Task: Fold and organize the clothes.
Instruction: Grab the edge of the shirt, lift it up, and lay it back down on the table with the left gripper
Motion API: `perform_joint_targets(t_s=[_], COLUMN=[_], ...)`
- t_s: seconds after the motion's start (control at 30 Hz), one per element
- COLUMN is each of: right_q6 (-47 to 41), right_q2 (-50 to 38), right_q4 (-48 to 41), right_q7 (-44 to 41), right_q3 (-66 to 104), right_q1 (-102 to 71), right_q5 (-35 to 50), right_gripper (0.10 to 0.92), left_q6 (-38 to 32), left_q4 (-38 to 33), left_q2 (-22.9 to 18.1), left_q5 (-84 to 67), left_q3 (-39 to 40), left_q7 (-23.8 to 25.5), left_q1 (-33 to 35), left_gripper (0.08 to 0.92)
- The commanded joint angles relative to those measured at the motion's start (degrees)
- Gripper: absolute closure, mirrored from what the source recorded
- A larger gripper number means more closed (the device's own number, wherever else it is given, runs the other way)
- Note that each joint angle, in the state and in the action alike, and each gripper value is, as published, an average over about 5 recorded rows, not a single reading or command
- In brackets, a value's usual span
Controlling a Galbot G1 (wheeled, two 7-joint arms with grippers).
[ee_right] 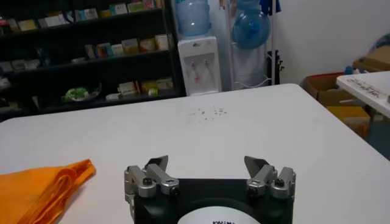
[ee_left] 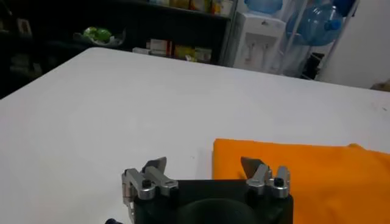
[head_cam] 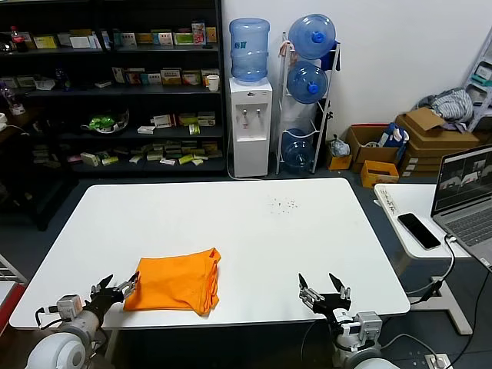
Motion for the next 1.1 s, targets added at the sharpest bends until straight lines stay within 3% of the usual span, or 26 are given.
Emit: perform_joint_targets(t_s=[0.03, 0.2, 0.47, 0.83, 0.97, 1.1], right_q6=[0.05, 0.11, 0.16, 0.58, 0.78, 0.96], right_q2=[0.06, -0.02, 0.1, 0.05, 0.09, 0.05], right_q4=[0.05, 0.08, -0.09, -0.21, -0.46, -0.75], right_q7=[0.07, 0.06, 0.23, 0.58, 0.69, 0.77], right_q3=[0.15, 0.5, 0.46, 0.79, 0.54, -0.23], right_q1=[-0.08, -0.4, -0.18, -0.14, 0.57, 1.59], right_q5=[0.02, 0.03, 0.02, 0.14, 0.25, 0.55], right_gripper=[0.203, 0.203, 0.203, 0.203, 0.203, 0.203], left_q6=[-0.04, -0.36, -3.58, -9.77, -7.56, -3.29], left_q4=[3.52, 3.76, -0.17, -14.89, -22.49, -26.42], left_q2=[-0.23, -0.62, -1.57, -4.42, -3.8, -0.41], left_q5=[0.3, 1.03, 2.23, 15.8, 21.65, 23.64], left_q3=[4.42, 5.34, 5.34, 3.24, 1.3, -3.12], left_q7=[0.92, 0.26, -0.89, -3.2, -5.81, -8.1], left_q1=[-1.81, -1.75, -0.74, 6.63, 8.87, 10.11], left_gripper=[0.177, 0.217, 0.448, 0.759, 0.863, 0.884])
